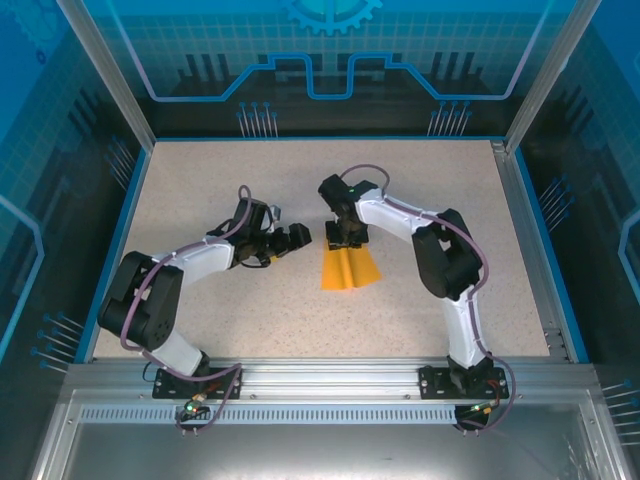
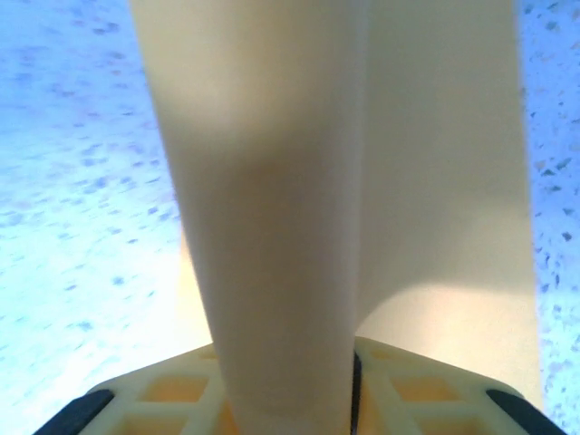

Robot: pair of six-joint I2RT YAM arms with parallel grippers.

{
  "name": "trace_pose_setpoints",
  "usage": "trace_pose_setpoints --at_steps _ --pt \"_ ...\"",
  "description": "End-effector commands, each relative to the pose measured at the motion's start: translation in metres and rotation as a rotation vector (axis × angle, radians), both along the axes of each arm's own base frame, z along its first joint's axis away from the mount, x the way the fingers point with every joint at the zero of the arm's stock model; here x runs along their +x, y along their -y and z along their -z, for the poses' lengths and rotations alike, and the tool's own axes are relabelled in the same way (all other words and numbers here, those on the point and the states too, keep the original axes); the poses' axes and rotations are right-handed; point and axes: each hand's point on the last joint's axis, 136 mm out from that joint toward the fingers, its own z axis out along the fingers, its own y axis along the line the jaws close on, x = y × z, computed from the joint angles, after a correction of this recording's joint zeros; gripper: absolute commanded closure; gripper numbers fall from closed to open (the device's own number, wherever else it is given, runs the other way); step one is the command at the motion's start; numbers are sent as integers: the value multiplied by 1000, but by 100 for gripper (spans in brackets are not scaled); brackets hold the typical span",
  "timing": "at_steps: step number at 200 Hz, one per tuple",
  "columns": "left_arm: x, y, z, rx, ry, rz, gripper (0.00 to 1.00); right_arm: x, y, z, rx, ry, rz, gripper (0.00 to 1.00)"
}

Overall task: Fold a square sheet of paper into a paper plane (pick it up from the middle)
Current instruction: First fold in half a square sheet of paper at the center of the table.

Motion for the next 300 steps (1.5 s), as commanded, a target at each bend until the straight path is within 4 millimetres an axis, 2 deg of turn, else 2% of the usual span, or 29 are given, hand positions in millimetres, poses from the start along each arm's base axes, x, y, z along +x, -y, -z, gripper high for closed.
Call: trace_pose_setpoints --at_steps 1,20,36,54,66,92,109,138,153,175,193,216,252,300 --pt "2 -9 -10 -55 -3 -25 1 1 -21 -39 224 31 4 68" --pt "4 -15 -16 -99 -4 -36 1 -3 -46 -69 493 28 -8 67" --pt "6 -18 -25 -147 3 -34 1 1 -65 -98 717 47 -13 64" --pt "9 -19 -37 -187 25 -28 1 3 -77 -112 870 34 -29 62" --pt "9 -18 -43 -201 37 -17 1 3 -75 -102 881 11 -17 62" --pt "8 -9 -48 -252 42 19 1 2 -58 -46 777 -80 47 62" --pt "5 -3 -44 -288 18 49 1 -1 -46 -19 706 -116 63 60" --pt "-1 5 -34 -302 -15 90 1 0 -20 6 563 -112 64 54" --pt "-4 12 -31 -305 -23 121 1 3 -7 15 527 -112 85 46" --pt "-10 29 -27 -295 -40 180 2 5 3 18 527 -106 113 37" --pt "-12 39 -23 -286 -52 205 4 4 7 15 520 -88 123 34" --pt "-11 45 -17 -290 -70 222 5 1 13 16 500 -80 150 33" --pt "-13 57 -12 -306 -106 282 15 -2 16 18 514 -72 188 32" --pt "-15 66 -3 -306 -136 303 21 -3 21 14 537 -40 241 31"
